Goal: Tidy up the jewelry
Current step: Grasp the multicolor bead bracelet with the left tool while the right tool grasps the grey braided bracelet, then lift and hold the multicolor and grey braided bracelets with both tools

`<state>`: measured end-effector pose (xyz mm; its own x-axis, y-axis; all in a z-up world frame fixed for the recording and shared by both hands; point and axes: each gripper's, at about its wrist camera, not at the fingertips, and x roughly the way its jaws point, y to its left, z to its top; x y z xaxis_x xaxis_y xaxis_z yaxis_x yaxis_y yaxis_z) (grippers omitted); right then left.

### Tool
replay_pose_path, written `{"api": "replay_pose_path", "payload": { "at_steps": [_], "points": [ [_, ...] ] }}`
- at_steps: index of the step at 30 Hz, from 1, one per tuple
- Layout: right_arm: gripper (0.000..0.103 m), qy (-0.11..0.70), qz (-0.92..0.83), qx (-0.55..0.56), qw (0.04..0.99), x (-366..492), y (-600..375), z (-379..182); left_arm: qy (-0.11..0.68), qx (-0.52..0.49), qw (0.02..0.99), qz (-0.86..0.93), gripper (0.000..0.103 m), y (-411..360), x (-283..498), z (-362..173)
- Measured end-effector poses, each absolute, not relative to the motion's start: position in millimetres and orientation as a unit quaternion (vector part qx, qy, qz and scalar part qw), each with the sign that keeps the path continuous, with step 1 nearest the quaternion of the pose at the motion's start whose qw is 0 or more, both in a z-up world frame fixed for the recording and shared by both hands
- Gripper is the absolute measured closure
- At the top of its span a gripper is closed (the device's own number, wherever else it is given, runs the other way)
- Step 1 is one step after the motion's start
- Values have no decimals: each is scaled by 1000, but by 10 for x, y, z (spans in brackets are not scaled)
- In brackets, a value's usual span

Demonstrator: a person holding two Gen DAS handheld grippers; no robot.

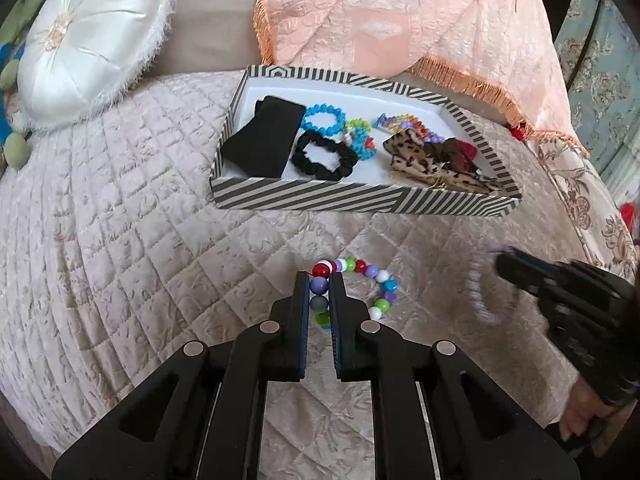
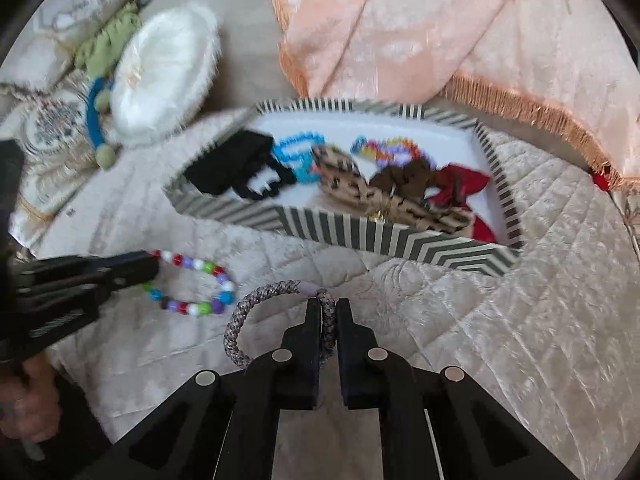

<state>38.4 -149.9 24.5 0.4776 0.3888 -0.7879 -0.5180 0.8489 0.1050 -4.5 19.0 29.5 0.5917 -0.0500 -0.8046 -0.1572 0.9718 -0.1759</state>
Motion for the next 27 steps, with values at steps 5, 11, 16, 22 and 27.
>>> {"api": "replay_pose_path", "payload": {
  "at_steps": [5,11,16,22,27],
  "points": [
    [96,402,276,-49,872,155,-1637,567,440,-111,891,17,95,49,-94,456],
    [96,420,252,-32,872,171,-1731,528,411,-74,908,21,95,-142,-180,658],
    [96,423,237,-19,874,201,-1790,523,399,-73,914,0,95,-183,-177,703],
    [96,422,235,-24,875,206,-1775,526,402,-81,912,9,95,-141,-143,675],
    [96,419,234,-34,877,194,-1741,520,405,-83,910,17,95,-118,-139,651]
  ]
}}
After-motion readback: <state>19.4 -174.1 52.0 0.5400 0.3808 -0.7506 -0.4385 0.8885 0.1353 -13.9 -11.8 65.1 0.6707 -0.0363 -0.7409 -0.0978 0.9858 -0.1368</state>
